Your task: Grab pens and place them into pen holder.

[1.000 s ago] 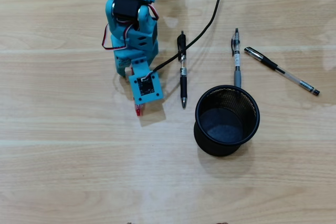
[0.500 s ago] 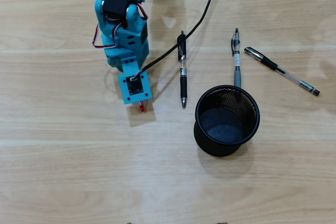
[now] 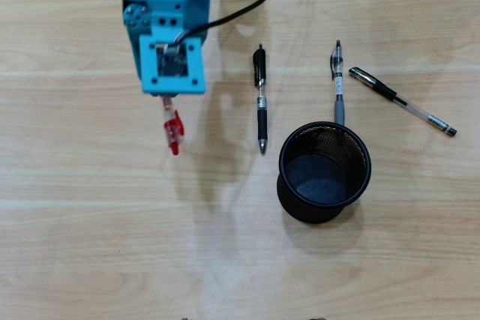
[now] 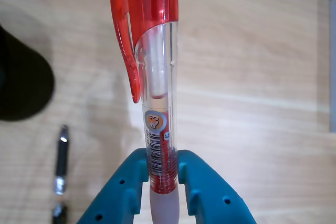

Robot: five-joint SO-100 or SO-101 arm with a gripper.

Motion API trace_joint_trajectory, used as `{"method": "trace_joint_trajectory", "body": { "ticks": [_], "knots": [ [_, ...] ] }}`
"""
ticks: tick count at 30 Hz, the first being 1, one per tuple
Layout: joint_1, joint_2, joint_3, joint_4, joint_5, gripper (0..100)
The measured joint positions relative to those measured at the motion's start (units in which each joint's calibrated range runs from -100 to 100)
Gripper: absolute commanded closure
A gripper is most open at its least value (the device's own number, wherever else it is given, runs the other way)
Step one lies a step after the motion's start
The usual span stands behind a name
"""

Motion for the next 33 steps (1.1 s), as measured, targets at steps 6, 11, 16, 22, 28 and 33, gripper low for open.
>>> {"method": "trace_joint_trajectory", "body": {
  "ticks": [6,11,16,22,28,33],
  "knots": [
    [-7.01,-1.27,-3.10,-5.17,-7.04,98],
    [-13.09,-6.86,8.41,-18.95,-10.02,98],
    [-16.21,-18.96,37.01,-44.36,-14.92,98],
    [-17.73,-22.94,69.77,-79.93,-22.43,98],
    [-18.74,-23.11,73.04,-88.11,-23.42,98],
    [-19.67,-20.06,69.32,-88.37,-23.47,98]
  ]
}}
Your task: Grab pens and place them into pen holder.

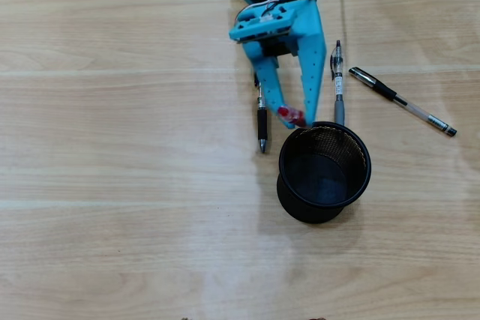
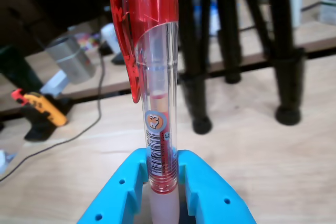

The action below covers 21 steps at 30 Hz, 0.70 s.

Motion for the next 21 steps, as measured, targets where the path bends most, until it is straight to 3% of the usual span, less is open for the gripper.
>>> {"method": "trace_joint_trajectory", "body": {
  "ticks": [9,21],
  "knots": [
    [-4.05,14.13,-13.10,-0.17,0.00,98],
    [-3.97,18.71,-14.17,-0.17,4.64,98]
  ]
}}
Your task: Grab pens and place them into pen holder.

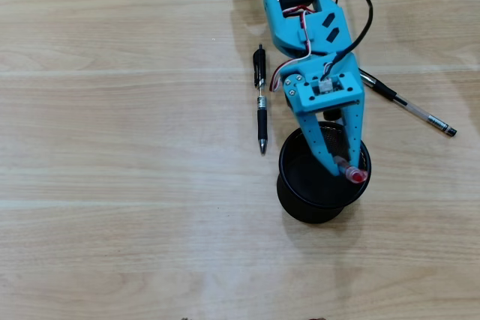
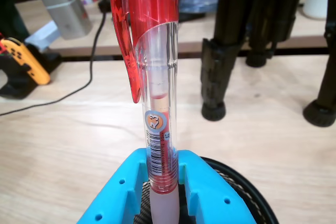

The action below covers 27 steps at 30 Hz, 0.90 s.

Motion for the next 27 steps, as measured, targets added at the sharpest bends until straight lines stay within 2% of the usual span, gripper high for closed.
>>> {"method": "trace_joint_trajectory", "body": {
  "ticks": [6,12,22,25,27],
  "knots": [
    [0.08,0.25,0.71,-0.09,0.57,98],
    [0.00,0.25,0.89,-0.52,0.63,86],
    [0.00,0.25,0.89,-0.69,0.63,86],
    [0.68,-2.03,1.68,-0.17,3.23,86],
    [1.27,-5.92,1.77,3.79,7.20,85]
  ]
}}
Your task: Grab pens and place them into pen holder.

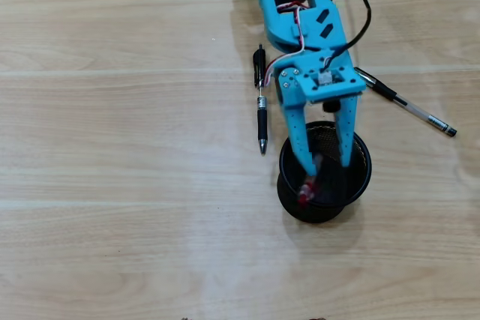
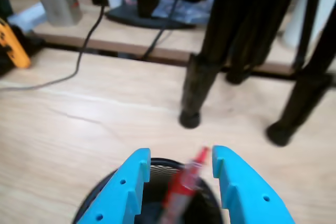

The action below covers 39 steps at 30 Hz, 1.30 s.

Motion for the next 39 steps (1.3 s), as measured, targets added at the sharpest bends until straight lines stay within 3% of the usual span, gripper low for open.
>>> {"method": "trace_joint_trajectory", "body": {
  "ticks": [4,8,12,14,17,27,32,39],
  "knots": [
    [1.69,-11.68,-0.97,20.50,7.82,85],
    [7.01,-19.64,-9.92,53.06,14.45,85],
    [11.14,-19.47,-14.43,85.87,15.70,85],
    [10.89,-17.35,-14.43,94.06,14.97,85],
    [9.03,-12.36,-13.37,96.12,12.99,85],
    [3.46,0.42,-9.12,88.46,7.25,78],
    [2.79,1.27,-7.26,87.25,6.78,78],
    [2.95,1.27,1.68,76.23,6.78,78]
  ]
}}
